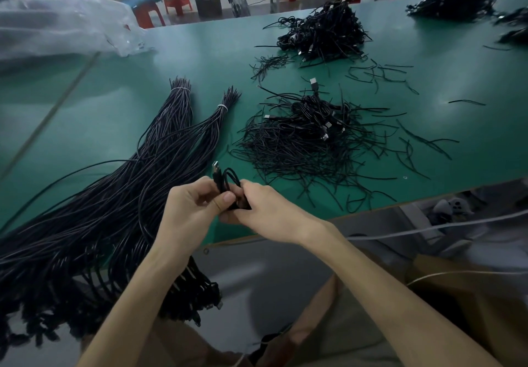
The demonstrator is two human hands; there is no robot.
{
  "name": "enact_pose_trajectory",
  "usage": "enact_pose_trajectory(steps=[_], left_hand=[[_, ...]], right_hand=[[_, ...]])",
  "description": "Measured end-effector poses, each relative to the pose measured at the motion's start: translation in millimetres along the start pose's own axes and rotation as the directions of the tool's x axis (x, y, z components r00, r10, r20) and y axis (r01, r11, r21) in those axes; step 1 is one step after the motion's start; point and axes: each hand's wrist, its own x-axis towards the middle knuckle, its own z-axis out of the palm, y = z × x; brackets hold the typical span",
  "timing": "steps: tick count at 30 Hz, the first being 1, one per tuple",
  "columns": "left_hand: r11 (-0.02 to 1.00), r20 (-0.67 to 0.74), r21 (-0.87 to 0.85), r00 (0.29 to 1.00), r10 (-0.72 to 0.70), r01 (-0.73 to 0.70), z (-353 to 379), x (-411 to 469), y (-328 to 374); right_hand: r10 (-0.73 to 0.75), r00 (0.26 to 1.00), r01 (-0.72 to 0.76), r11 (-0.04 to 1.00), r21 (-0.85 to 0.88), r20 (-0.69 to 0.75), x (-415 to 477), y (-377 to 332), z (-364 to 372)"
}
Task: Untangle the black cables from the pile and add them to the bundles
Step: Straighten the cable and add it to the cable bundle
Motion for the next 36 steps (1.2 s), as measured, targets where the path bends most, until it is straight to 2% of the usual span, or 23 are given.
enact_pose_trajectory(steps=[4,7,9,14,17,25,31,34,36], left_hand=[[0.999,-0.047,-0.042,0.998,-0.029,0.027,0,-1,-4],[0.997,-0.055,-0.067,0.997,-0.05,0.046,-3,-1,-3],[0.993,-0.064,-0.094,0.995,-0.071,0.065,-6,1,-1],[0.995,-0.069,-0.082,0.995,-0.067,0.061,-7,3,2],[0.996,-0.088,-0.073,0.995,-0.051,0.044,-6,6,2],[0.992,-0.122,0.124,0.992,-0.019,0.034,2,9,-9],[0.933,-0.152,0.357,0.988,0.007,0.048,-7,13,-15],[0.897,-0.095,0.441,0.992,0.085,-0.035,-13,15,-14],[0.81,0.025,0.558,0.98,0.198,-0.178,-17,16,-11]], right_hand=[[0.013,1.0,-0.013,0.998,-0.06,-0.01,-3,-2,0],[-0.046,0.993,0.009,0.946,-0.323,-0.109,-5,-5,2],[-0.114,0.979,0.034,0.906,-0.422,-0.167,-7,-5,3],[-0.19,0.955,0.077,0.9,-0.429,-0.228,-8,-3,3],[-0.26,0.935,0.102,0.849,-0.519,-0.241,-6,3,4],[-0.294,0.939,0.132,0.79,-0.599,-0.18,-4,17,6],[-0.313,0.94,0.156,0.749,-0.643,-0.136,1,26,14],[-0.321,0.939,0.155,0.72,-0.677,-0.127,2,28,15],[-0.329,0.936,0.147,0.693,-0.706,-0.128,4,30,14]])
